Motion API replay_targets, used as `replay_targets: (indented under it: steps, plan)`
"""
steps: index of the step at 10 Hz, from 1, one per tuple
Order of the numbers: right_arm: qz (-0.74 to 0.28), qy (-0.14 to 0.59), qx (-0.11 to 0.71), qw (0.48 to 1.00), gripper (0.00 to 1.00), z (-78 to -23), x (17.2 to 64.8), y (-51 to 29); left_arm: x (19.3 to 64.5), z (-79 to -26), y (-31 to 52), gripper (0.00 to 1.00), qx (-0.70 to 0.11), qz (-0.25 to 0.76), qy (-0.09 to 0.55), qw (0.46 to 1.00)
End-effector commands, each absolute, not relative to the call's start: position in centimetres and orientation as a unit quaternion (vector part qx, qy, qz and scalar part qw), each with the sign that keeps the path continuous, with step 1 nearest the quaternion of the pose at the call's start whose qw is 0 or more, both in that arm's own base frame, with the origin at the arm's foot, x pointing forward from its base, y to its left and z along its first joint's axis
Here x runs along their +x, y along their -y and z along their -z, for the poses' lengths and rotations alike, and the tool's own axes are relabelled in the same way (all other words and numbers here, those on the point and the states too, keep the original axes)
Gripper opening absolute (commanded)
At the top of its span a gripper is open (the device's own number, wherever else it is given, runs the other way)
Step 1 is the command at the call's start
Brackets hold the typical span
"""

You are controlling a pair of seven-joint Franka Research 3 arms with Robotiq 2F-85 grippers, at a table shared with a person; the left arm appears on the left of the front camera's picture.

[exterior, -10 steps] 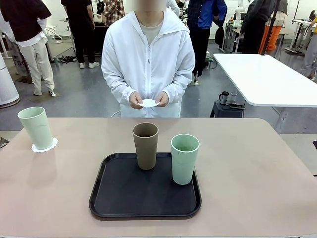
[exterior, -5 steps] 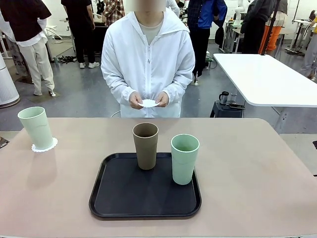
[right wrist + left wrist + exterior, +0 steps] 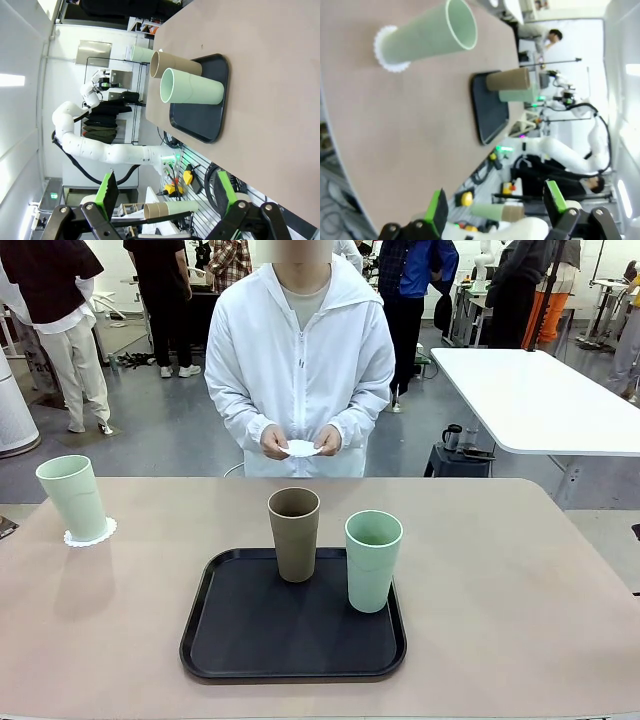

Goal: Place coasters on the table and set cups on them.
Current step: Take one Reusable plastic cup from the Flat Tray and place it on a coaster set by the human.

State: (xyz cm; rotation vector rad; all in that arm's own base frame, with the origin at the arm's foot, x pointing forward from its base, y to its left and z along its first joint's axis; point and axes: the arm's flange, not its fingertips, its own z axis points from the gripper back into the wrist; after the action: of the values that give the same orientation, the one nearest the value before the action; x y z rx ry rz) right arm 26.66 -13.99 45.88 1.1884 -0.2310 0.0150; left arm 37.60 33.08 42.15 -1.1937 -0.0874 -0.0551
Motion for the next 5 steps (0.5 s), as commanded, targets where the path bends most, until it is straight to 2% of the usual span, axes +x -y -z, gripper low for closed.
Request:
replay_targets:
  steps: [1,5]
  plan:
    - [-0.011,0.111,0.565,0.818,1.0,-45.92,26.7,13.98,38.61,-42.69,-34.21,1.0,-0.597,0.019,0.031,0.801]
    - [-0.011,0.111,0.565,0.818,1.0,-45.92,26.7,13.98,38.47,-41.8,-33.53,1.0,-0.597,0.031,0.03,0.801]
